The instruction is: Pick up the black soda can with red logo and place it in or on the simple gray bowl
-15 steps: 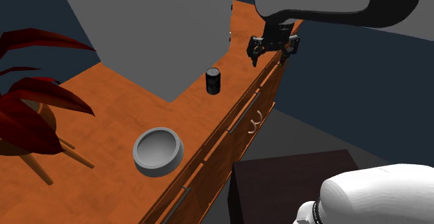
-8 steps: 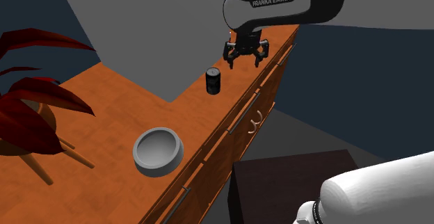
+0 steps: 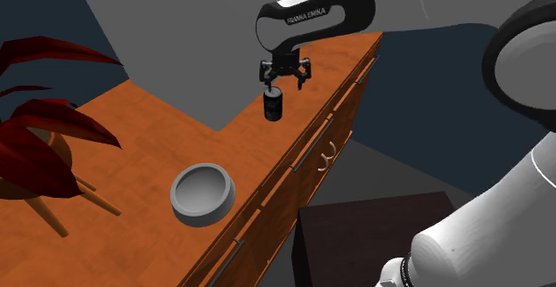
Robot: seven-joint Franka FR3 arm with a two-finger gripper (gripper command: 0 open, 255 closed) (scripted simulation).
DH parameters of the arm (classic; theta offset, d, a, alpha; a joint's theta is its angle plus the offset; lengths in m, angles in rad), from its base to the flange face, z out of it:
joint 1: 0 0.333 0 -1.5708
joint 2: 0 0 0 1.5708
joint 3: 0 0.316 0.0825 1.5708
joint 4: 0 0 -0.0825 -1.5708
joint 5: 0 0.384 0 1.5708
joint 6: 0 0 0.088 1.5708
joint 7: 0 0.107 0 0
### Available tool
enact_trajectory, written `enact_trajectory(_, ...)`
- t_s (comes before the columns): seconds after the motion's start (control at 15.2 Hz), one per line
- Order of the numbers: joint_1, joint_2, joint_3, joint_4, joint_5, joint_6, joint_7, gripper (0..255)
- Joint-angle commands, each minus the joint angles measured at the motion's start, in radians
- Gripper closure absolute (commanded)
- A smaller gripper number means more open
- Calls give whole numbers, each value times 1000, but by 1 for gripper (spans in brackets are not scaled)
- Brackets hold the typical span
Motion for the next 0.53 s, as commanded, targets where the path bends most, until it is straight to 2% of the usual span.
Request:
enact_trajectory(0.0,21,84,6,71,-39,1,45,0)
enact_trajectory(0.13,43,154,5,134,-69,-2,76,0)
enact_trajectory(0.46,49,185,-2,106,-87,55,87,0)
